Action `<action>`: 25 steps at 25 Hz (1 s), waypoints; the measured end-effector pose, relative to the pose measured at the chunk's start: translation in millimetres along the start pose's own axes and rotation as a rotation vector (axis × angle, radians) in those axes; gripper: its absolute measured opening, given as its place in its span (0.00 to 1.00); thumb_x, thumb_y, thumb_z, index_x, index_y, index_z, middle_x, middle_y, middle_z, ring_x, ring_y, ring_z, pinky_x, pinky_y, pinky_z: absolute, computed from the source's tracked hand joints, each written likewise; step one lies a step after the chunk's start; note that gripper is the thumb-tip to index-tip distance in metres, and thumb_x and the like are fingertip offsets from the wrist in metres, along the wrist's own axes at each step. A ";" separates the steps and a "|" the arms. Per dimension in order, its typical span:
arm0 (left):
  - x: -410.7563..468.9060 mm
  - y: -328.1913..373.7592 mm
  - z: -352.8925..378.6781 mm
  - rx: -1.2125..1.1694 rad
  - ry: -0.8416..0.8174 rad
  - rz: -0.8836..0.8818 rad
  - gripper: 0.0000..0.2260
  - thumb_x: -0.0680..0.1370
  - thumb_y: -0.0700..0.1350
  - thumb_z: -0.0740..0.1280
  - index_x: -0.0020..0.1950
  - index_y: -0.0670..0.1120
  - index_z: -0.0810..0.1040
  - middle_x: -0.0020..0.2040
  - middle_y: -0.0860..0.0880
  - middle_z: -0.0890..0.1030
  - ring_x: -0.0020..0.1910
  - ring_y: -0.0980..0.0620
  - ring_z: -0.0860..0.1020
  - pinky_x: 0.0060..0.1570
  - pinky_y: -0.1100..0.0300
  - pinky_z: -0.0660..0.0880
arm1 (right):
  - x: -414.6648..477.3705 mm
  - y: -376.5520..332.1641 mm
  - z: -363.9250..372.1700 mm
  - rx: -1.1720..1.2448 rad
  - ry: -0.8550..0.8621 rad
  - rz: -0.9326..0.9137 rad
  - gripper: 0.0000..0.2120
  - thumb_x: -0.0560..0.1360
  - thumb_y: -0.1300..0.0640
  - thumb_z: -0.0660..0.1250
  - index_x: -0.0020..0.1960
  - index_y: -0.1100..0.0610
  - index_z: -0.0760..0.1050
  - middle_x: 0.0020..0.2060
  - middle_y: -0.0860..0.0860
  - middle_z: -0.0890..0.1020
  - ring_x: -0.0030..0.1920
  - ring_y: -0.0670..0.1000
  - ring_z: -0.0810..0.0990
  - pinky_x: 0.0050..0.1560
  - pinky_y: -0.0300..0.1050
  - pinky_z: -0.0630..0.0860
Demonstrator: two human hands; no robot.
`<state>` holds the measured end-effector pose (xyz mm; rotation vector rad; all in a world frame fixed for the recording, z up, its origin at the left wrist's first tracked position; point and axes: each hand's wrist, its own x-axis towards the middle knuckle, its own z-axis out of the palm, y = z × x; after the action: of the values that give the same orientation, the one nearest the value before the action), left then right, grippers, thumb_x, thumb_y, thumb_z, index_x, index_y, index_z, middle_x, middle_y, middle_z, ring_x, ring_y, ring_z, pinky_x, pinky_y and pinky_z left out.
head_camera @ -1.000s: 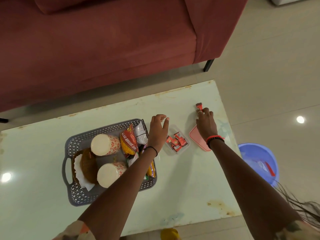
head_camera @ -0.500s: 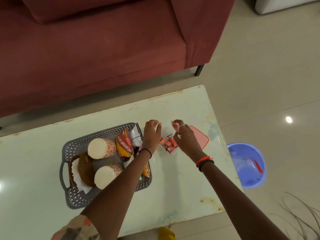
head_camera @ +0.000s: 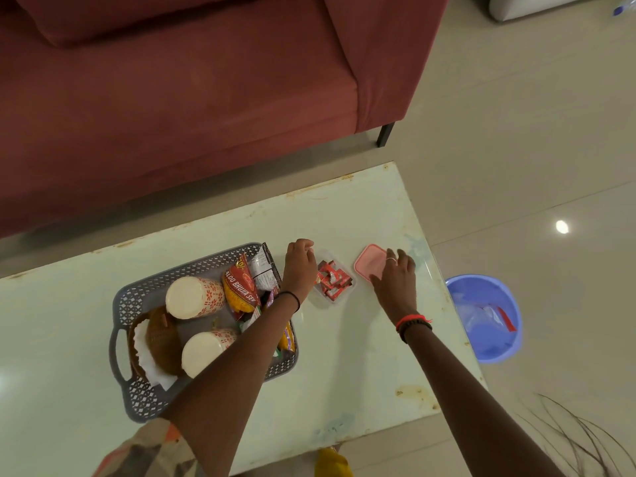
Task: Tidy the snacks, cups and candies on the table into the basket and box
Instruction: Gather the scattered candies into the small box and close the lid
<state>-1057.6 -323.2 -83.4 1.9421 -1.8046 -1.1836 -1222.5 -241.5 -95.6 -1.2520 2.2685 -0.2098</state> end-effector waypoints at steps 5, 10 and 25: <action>5.2 -2.6 5.7 0.218 -0.155 -0.117 0.15 0.80 0.34 0.52 0.65 0.35 0.70 0.65 0.36 0.67 0.61 0.37 0.73 0.62 0.53 0.70 | 14.7 18.9 2.1 -0.111 -0.089 0.037 0.38 0.72 0.54 0.72 0.75 0.63 0.57 0.67 0.60 0.68 0.67 0.61 0.67 0.65 0.53 0.69; -1.0 -4.5 5.8 0.307 -0.191 -0.148 0.15 0.81 0.40 0.54 0.65 0.41 0.73 0.63 0.36 0.68 0.58 0.35 0.74 0.60 0.47 0.73 | 19.0 21.2 -6.8 -0.147 -0.081 0.150 0.33 0.67 0.51 0.75 0.66 0.63 0.68 0.59 0.60 0.72 0.60 0.62 0.71 0.58 0.54 0.72; -14.6 20.4 39.4 -0.158 -0.137 -0.279 0.12 0.79 0.36 0.55 0.59 0.37 0.74 0.60 0.37 0.77 0.60 0.39 0.75 0.59 0.53 0.72 | -31.0 41.8 -47.3 0.540 0.048 0.298 0.08 0.73 0.62 0.69 0.50 0.63 0.81 0.45 0.58 0.85 0.41 0.52 0.79 0.40 0.41 0.76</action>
<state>-1098.0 -300.7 -89.6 2.1136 -1.4798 -1.5300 -1264.9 -198.3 -59.8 -0.6305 2.1929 -0.6901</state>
